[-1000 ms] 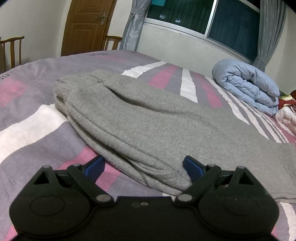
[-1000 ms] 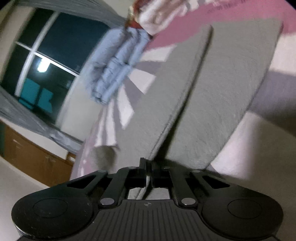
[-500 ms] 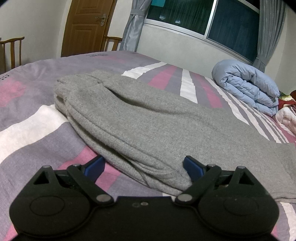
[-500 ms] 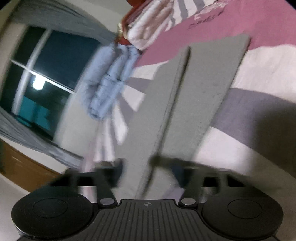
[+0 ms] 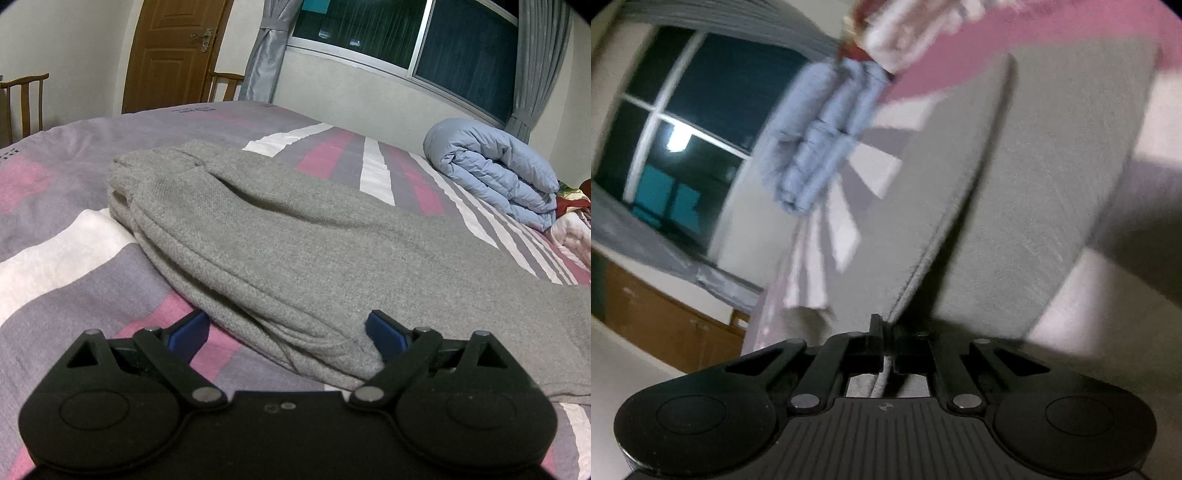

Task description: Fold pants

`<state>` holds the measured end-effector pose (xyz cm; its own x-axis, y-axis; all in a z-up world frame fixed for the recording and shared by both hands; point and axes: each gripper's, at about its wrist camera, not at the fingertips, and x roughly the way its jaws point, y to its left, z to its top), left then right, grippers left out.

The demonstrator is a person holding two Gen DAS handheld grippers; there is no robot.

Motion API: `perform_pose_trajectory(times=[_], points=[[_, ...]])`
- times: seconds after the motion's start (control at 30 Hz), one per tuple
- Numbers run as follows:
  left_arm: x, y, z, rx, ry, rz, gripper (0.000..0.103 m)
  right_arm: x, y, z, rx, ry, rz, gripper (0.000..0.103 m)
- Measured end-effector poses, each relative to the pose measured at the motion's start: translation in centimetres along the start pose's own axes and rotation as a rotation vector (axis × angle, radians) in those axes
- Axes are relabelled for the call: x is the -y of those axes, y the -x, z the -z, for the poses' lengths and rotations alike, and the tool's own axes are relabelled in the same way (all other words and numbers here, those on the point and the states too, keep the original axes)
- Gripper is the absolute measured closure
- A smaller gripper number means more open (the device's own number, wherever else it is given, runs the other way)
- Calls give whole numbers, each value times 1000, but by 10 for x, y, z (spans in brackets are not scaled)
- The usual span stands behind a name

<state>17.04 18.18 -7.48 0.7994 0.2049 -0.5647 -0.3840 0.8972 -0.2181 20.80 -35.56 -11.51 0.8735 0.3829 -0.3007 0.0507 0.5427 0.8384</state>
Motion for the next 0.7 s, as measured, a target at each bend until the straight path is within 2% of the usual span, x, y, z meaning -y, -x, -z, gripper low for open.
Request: perform_pose_trajectory(times=[0.1, 0.17, 0.27, 0.4, 0.43, 0.47, 0.53, 0.7], points=[[-1, -1, 1, 1, 2, 3, 17, -9, 20, 4, 13, 37, -4, 98], [-1, 0, 1, 1, 3, 5, 17, -5, 21, 9, -16, 22, 34, 98], [-1, 0, 0, 0, 4, 6, 17, 13, 10, 19, -75, -15, 136, 98], [-2, 0, 0, 1, 6, 8, 17, 18, 5, 12, -85, -54, 113, 98], [-2, 0, 1, 1, 7, 8, 17, 18, 9, 9, -76, -52, 99, 97], [-3, 0, 1, 2, 7, 9, 17, 16, 16, 6, -47, -40, 96, 93], [-3, 1, 1, 3, 6, 8, 16, 16, 29, -2, 27, -38, 93, 91], [-3, 1, 1, 1, 7, 9, 16, 33, 26, -30, 70, -106, 118, 91]])
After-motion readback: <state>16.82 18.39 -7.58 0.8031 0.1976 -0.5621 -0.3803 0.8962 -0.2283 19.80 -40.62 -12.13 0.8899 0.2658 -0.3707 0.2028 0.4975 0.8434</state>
